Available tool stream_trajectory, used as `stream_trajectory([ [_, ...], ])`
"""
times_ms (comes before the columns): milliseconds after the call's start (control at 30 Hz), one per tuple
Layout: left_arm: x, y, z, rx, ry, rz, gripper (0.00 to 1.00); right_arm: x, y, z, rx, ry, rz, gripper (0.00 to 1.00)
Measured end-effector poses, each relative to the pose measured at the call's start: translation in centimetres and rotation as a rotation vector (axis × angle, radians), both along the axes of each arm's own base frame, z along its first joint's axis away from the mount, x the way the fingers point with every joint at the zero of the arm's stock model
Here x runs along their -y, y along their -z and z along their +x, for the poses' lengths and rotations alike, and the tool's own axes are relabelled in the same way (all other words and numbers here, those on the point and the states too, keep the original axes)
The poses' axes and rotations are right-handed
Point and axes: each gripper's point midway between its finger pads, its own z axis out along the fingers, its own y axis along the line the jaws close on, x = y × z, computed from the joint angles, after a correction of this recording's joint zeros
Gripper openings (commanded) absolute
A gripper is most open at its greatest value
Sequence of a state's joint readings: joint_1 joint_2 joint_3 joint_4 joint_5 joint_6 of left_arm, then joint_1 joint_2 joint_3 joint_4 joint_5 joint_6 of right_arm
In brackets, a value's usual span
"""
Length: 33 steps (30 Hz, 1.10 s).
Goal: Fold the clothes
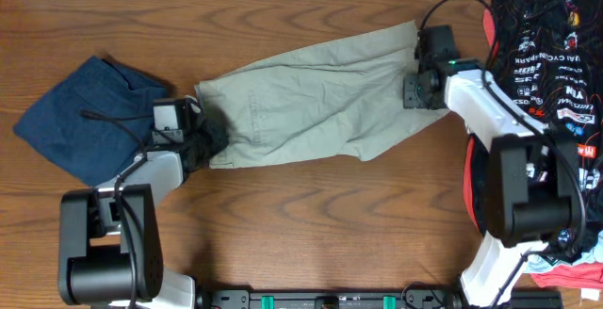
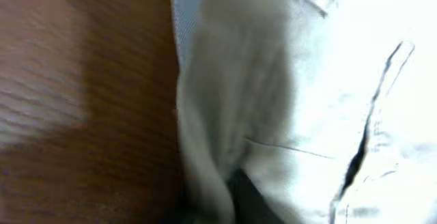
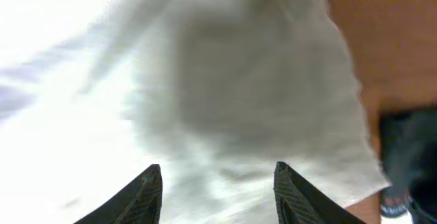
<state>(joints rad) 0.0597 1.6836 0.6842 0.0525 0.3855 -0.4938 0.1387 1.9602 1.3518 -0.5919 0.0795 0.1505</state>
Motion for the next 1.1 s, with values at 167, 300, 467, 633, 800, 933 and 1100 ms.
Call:
stream_trajectory([
  [167,1.1,0.0,-1.5,-0.063,0.032,-0.052,0.06,-2.8,-1.2,-0.1,0.014,-0.118,0.132,0.45],
  [300,1.7,-0.5,-4.2,-0.14,0.065,-0.069,0.06,-5.9,-1.5,-1.2,-0.013,-0.262,0.262,0.39],
  [467,2.0,-3.6,-6.3,-0.126,0.088,-0.062,0.06,-9.2,-1.6,-3.4,-0.069,-0.388,0.345,0.33],
  [633,2.1,-8.5,-6.8,0.004,0.097,-0.05,0.06,-13.2,-1.2,-6.0,-0.118,-0.517,0.375,0.32],
  [800,2.1,-12.4,-6.8,0.137,0.1,-0.037,0.06,-17.4,-0.1,-9.3,-0.181,-0.638,0.401,0.33],
  [933,2.0,-15.9,-6.0,0.24,0.102,-0.026,0.06,-21.2,1.9,-12.6,-0.265,-0.739,0.427,0.35],
  [1100,2.0,-20.6,-4.8,0.356,0.104,-0.015,0.06,-26.7,3.2,-15.6,-0.263,-0.891,0.475,0.38],
])
